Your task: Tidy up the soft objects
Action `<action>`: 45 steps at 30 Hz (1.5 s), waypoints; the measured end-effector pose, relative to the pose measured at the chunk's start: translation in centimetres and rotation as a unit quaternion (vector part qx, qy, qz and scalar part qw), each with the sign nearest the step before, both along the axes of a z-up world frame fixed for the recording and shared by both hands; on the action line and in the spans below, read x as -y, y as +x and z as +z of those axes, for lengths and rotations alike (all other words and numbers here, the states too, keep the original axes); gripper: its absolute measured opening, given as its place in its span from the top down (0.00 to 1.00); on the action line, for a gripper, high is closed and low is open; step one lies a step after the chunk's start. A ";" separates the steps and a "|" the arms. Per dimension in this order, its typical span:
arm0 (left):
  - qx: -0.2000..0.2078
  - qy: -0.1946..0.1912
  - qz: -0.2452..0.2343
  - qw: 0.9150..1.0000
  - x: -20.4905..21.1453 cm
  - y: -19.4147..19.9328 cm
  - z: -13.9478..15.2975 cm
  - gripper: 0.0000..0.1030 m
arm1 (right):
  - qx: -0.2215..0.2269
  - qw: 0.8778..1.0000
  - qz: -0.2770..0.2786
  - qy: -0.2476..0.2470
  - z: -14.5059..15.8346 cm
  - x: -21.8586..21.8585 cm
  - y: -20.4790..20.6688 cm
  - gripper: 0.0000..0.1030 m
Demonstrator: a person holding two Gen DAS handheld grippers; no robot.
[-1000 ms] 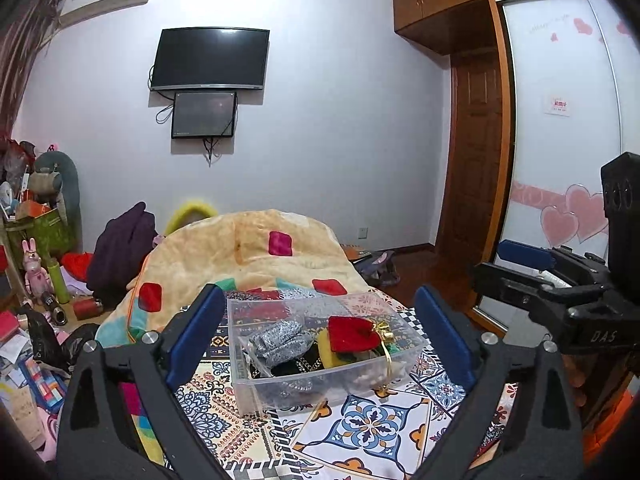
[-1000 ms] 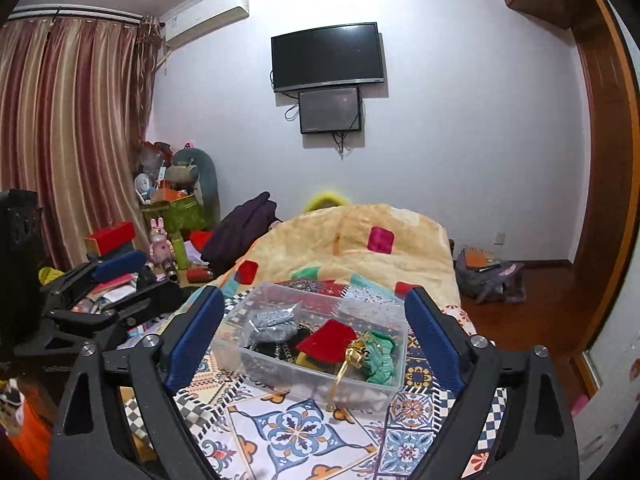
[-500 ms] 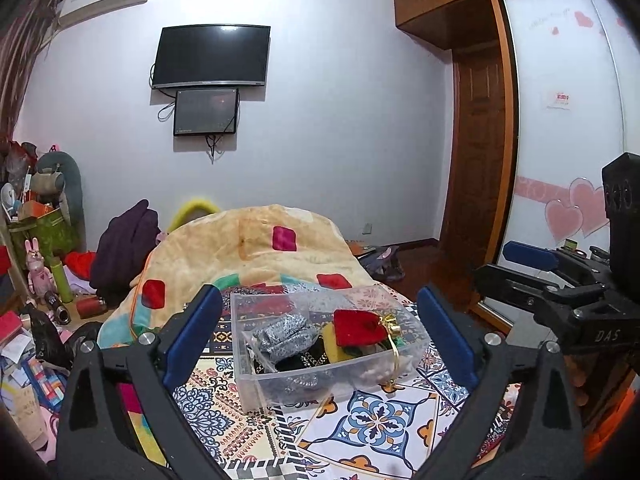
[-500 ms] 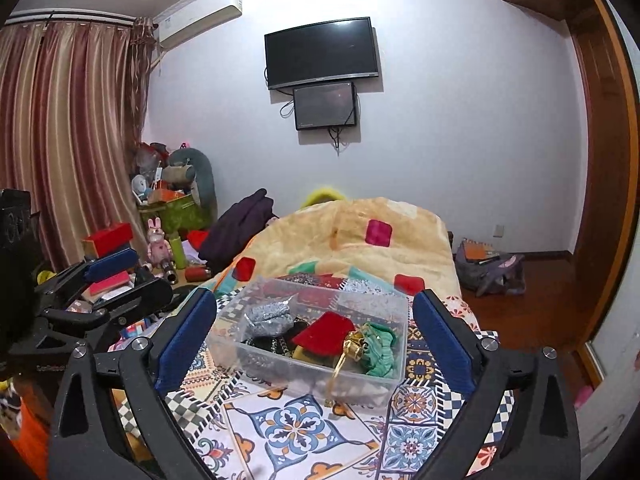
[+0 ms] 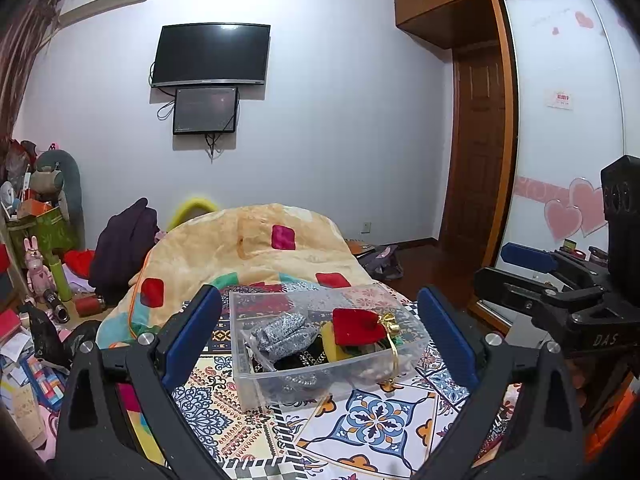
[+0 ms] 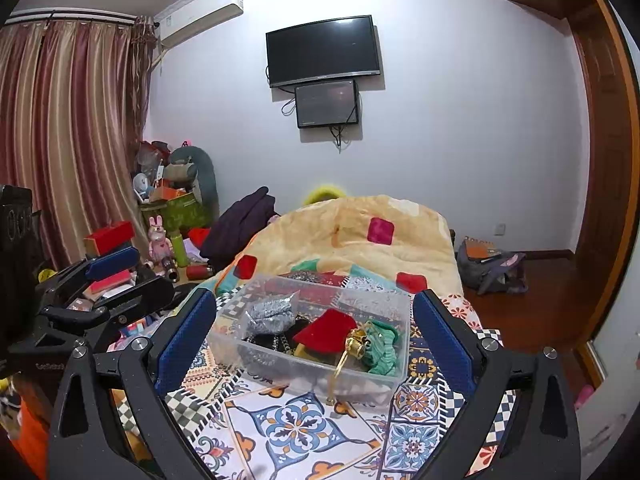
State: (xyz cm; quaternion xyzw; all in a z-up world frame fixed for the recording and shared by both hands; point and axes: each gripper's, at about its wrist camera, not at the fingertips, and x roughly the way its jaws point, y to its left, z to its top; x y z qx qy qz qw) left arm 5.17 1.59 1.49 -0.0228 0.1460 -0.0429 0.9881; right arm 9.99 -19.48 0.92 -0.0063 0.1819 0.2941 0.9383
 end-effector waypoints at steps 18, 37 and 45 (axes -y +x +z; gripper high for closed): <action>0.001 0.001 -0.001 1.000 0.2 -0.1 0.0 0.03 | 0.001 1.000 0.001 0.001 0.2 0.1 -0.1 0.04; 0.005 -0.003 0.001 1.000 0.0 -0.3 0.2 0.01 | 0.003 1.000 0.001 0.002 0.5 0.0 -0.4 0.04; 0.005 -0.010 0.008 1.000 -0.4 -0.2 0.4 0.00 | 0.002 1.000 0.000 0.002 0.5 0.0 -0.3 0.04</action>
